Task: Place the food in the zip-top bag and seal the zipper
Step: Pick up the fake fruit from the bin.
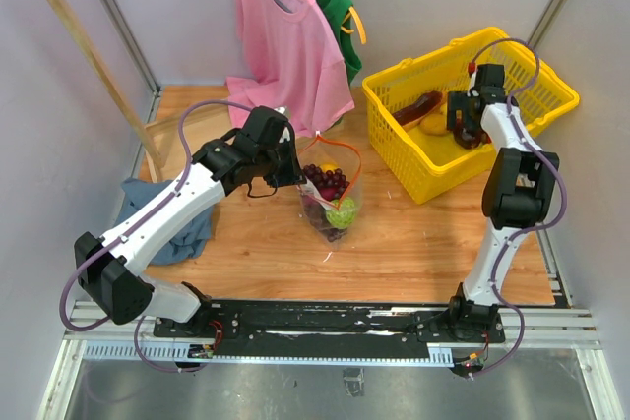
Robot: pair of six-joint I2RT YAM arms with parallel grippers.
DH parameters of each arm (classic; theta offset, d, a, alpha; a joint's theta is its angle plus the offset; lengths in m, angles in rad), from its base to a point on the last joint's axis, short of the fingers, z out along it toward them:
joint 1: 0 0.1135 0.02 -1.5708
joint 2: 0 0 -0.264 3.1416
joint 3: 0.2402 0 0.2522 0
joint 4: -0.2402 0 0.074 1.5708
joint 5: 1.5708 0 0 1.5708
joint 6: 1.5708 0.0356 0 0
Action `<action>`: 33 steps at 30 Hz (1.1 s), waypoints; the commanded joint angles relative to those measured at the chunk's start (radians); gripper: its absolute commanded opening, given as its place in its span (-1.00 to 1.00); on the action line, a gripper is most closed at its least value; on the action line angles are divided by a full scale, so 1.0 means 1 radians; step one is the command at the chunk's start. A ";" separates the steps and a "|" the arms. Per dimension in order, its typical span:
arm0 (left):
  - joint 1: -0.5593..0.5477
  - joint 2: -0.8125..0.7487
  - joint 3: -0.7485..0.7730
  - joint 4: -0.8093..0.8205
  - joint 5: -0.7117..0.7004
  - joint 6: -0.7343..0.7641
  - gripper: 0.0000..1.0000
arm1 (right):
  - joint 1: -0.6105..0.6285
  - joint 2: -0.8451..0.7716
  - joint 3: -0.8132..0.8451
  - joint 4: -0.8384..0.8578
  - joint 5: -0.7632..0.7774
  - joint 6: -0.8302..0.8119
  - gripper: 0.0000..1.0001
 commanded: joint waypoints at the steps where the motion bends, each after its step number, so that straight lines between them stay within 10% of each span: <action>1: 0.002 -0.013 -0.008 0.031 0.004 0.015 -0.99 | -0.022 0.096 0.033 0.060 -0.059 -0.040 0.99; 9: 0.002 -0.013 -0.015 0.018 -0.009 0.012 -0.99 | -0.034 0.241 0.123 0.025 -0.125 -0.069 0.96; 22: 0.002 -0.008 -0.027 0.031 0.004 0.010 -0.99 | -0.035 0.103 0.003 0.018 -0.187 -0.040 -0.10; 33: 0.002 -0.018 -0.023 0.039 0.010 0.013 -0.99 | 0.006 -0.162 -0.148 -0.001 -0.192 0.049 -0.44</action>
